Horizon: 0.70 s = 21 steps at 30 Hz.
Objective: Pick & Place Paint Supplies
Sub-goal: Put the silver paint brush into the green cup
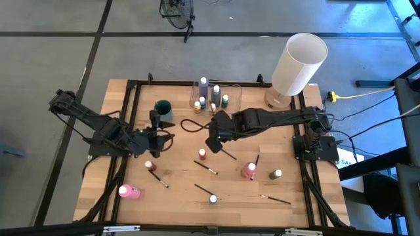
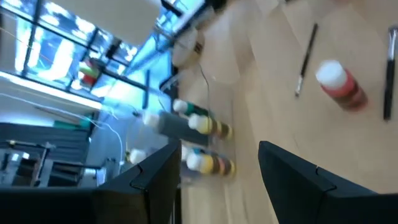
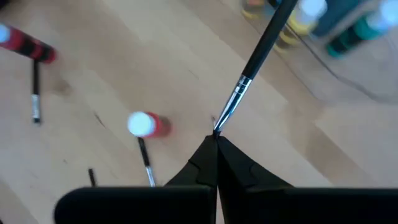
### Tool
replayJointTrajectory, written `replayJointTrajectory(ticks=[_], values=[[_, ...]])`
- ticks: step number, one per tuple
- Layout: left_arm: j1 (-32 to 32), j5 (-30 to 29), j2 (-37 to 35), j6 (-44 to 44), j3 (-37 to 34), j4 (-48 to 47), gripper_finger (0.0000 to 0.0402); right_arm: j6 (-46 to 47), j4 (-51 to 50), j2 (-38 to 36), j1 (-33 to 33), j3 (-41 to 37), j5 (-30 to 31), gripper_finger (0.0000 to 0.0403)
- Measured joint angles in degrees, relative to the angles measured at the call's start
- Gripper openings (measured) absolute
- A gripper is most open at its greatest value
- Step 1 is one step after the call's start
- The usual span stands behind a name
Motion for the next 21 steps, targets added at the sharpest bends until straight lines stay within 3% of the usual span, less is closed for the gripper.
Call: replayJointTrajectory(ticks=[6,13,21], values=[[-1.62,0.97,0.0,16.02,0.04,0.23,0.021,-3.71,1.91,0.02,-1.29,0.0,-5.93,0.0],[-1.97,1.26,0.0,39.74,0.02,7.21,0.021,-7.89,6.86,0.02,-1.62,0.0,-10.89,0.0],[-1.97,1.65,0.02,47.27,0.02,8.93,0.021,-11.63,15.48,0.48,-1.34,0.0,-18.86,0.0]])
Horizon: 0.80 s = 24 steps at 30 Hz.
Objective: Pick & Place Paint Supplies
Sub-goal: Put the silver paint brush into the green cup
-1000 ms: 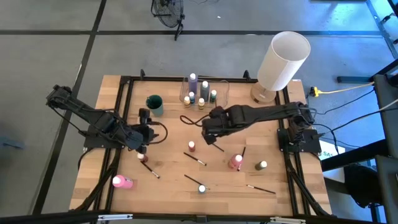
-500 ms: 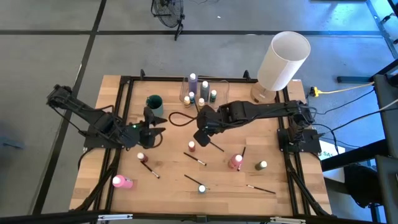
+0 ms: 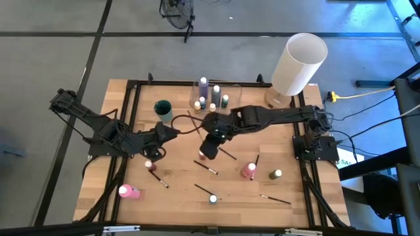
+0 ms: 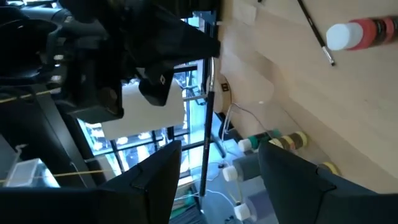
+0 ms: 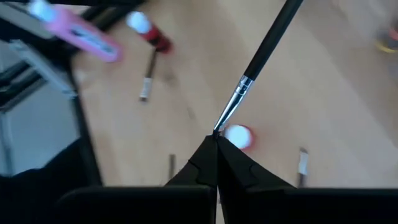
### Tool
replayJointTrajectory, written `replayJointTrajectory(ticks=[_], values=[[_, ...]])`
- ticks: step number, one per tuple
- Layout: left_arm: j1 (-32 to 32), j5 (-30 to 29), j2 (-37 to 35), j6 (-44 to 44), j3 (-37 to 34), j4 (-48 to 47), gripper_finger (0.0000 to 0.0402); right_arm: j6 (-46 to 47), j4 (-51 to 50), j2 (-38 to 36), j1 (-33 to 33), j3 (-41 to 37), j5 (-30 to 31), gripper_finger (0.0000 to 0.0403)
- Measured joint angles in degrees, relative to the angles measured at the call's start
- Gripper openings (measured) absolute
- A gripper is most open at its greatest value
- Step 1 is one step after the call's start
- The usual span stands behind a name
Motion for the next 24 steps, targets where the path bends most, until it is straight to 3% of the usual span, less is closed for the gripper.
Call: replayJointTrajectory(ticks=[19,24], values=[[0.0,0.98,0.0,-9.25,0.0,0.39,0.021,-2.34,3.54,0.31,-0.01,0.0,-5.02,0.0],[0.23,3.98,0.0,-9.31,-0.07,1.23,0.021,-3.95,5.05,0.31,-0.04,0.0,-6.7,0.0]])
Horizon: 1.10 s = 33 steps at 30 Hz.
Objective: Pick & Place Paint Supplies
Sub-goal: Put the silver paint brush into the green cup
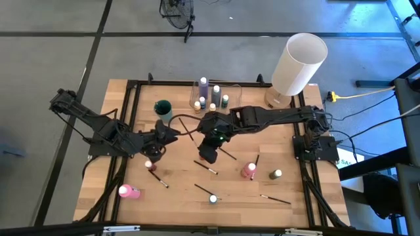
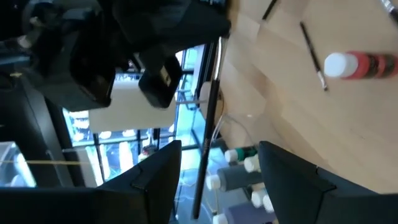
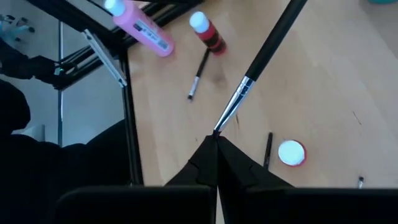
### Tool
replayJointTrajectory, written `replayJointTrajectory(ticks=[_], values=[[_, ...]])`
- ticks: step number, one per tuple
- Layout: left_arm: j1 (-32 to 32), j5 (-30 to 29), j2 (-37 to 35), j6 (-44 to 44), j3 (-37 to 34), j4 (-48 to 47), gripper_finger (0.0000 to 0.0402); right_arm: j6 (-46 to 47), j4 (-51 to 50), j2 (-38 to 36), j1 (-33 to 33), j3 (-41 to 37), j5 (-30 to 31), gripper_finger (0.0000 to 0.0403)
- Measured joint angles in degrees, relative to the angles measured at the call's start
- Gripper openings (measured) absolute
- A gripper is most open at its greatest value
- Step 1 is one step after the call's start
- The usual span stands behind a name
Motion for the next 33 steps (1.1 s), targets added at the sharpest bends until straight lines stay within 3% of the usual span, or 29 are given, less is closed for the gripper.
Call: replayJointTrajectory(ticks=[15,23,33], values=[[0.99,6.56,0.0,-1.65,0.0,0.06,0.021,-0.25,-0.02,0.0,0.02,0.0,0.0,0.0],[3.23,4.0,0.0,13.35,0.0,2.48,0.021,-0.01,0.15,0.0,0.02,0.0,0.02,0.0],[10.66,7.09,0.0,17.09,0.0,3.02,0.021,-0.21,0.49,0.0,0.02,0.0,0.02,0.0]])
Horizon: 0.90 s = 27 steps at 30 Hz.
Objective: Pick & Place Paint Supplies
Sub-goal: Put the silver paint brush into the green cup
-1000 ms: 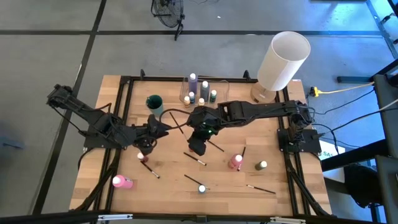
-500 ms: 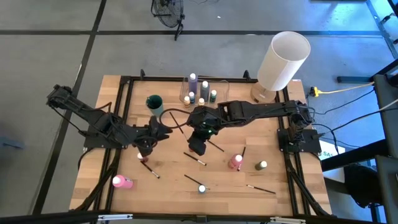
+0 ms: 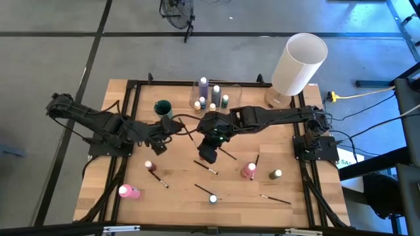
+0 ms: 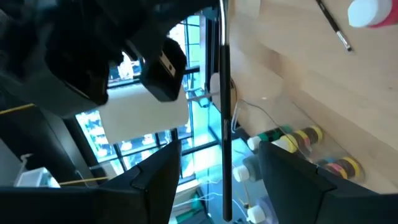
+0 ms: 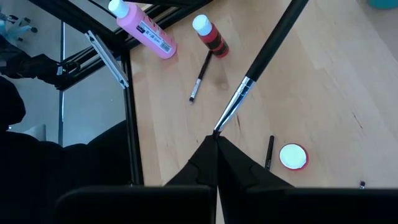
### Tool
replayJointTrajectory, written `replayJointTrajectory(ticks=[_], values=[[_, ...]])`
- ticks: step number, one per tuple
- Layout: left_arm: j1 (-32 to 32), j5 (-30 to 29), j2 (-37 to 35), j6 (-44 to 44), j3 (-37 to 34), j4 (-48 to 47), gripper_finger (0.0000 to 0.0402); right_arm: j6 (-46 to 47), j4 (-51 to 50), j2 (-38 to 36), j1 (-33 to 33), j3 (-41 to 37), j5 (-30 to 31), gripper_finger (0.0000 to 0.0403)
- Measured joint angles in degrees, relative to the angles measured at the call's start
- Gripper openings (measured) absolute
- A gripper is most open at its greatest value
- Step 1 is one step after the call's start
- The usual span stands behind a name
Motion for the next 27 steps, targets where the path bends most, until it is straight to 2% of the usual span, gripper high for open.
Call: replayJointTrajectory(ticks=[7,15,22,27], values=[[2.85,5.38,1.02,1.3,0.0,0.39,0.021,-0.06,-0.04,0.0,-0.02,0.0,-0.02,0.0],[4.6,0.42,5.99,7.48,-0.04,3.49,0.021,-0.24,-0.08,0.0,-0.02,0.0,-0.02,0.0],[3.66,-6.36,8.26,5.82,-0.04,5.21,0.0209,-0.28,-0.08,-0.02,-0.02,0.0,0.0,0.0],[0.93,-6.87,7.95,2.93,-0.04,6.06,0.0209,-0.48,-0.08,-0.02,-0.02,0.0,0.0,0.0]])
